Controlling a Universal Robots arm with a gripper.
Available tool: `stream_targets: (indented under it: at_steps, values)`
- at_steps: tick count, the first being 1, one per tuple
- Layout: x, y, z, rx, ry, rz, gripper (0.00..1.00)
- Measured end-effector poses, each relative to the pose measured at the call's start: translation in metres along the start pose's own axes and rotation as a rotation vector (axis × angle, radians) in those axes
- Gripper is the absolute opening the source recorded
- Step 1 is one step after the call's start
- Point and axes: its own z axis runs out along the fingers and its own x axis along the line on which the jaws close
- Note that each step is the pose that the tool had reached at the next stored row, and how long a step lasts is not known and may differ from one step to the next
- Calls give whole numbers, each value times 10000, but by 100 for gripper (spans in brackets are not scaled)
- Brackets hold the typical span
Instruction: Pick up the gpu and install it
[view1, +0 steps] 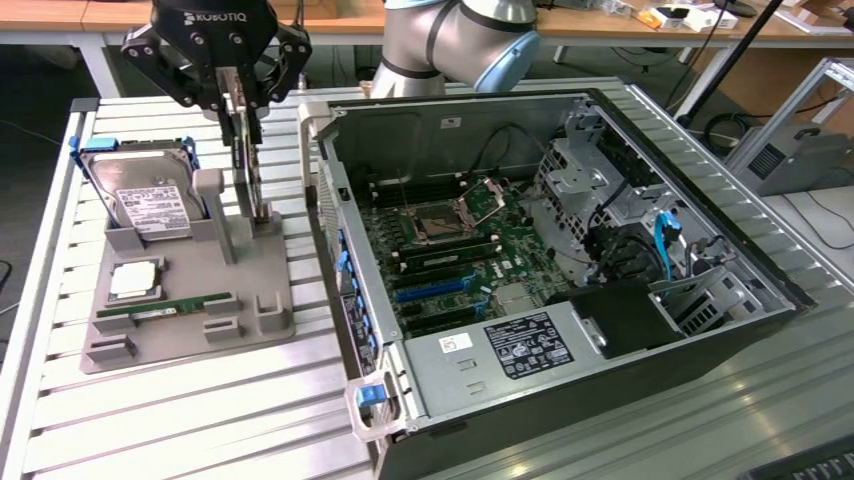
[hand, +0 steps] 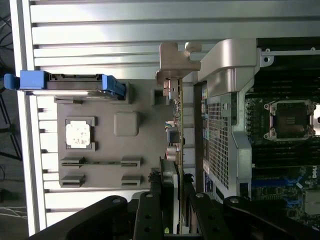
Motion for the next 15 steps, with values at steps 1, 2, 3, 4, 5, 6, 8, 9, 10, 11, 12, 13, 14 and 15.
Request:
stream_targets:
  at_steps: [1,2,3,4,5,6,8,9,10,11,12,13,14,15]
  values:
    - [0,0,-3,0,1,0,27]
    - [0,0,-4,0,1,0,27]
    - [0,0,-6,0,0,0,27]
    - [0,0,-8,0,0,0,27]
    - [0,0,-10,1,1,0,27]
    - [0,0,-11,0,0,0,27]
    - [-1,0,-15,0,1,0,27]
    - [0,0,-16,1,1,0,27]
    - [-1,-1,-24,1,1,0,27]
    - [-1,-1,-31,0,0,0,27]
    - [-1,-2,-32,1,1,0,27]
    - [-1,-1,-33,0,0,0,27]
    - [-1,-2,-35,0,1,0,27]
    - [-1,-1,-37,0,1,0,27]
